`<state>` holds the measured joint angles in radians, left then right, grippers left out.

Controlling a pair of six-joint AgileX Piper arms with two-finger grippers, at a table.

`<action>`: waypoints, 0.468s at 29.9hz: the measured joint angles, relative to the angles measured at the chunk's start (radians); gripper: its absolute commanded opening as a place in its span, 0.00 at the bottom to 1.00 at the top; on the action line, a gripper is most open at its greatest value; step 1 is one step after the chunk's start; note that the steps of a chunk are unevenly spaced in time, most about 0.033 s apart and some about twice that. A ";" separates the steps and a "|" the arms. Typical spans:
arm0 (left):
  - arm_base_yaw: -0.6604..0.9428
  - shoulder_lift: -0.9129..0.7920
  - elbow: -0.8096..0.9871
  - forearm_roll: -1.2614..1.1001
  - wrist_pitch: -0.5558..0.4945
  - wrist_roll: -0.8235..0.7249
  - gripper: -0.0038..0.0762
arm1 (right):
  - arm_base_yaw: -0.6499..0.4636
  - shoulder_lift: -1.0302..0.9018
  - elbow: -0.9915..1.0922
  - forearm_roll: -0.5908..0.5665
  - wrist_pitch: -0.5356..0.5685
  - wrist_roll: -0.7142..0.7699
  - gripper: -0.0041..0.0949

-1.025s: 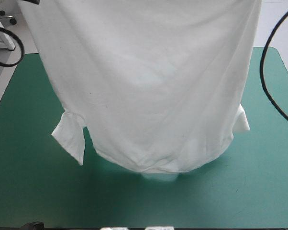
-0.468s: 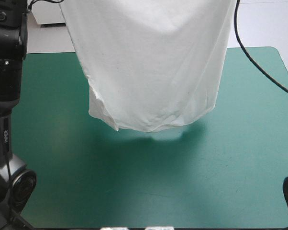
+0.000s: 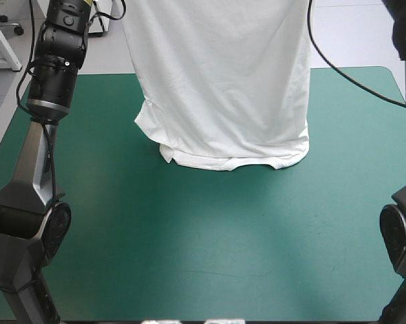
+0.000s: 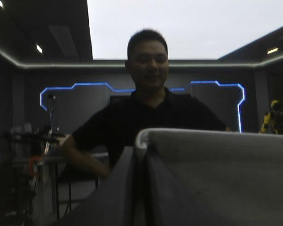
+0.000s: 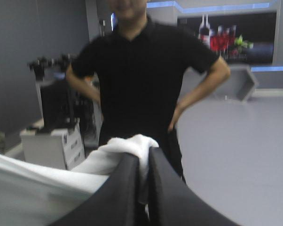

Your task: Fold the cloth

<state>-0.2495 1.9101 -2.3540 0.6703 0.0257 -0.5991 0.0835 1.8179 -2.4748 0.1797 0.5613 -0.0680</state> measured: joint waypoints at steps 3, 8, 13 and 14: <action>-0.003 -0.065 0.172 -0.017 0.061 0.000 0.04 | -0.001 -0.015 0.088 0.008 0.105 -0.014 0.02; -0.066 -0.258 0.573 -0.033 0.190 0.067 0.04 | -0.002 -0.091 0.269 0.008 0.263 -0.044 0.02; -0.208 -0.445 0.937 -0.137 0.354 0.267 0.04 | -0.004 -0.228 0.518 0.006 0.399 -0.055 0.02; -0.231 -0.469 0.994 -0.167 0.384 0.289 0.04 | -0.004 -0.252 0.563 0.006 0.427 -0.055 0.02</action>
<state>-0.4809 1.4412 -1.3596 0.5033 0.4102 -0.3098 0.0797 1.5663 -1.9118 0.1861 0.9885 -0.1233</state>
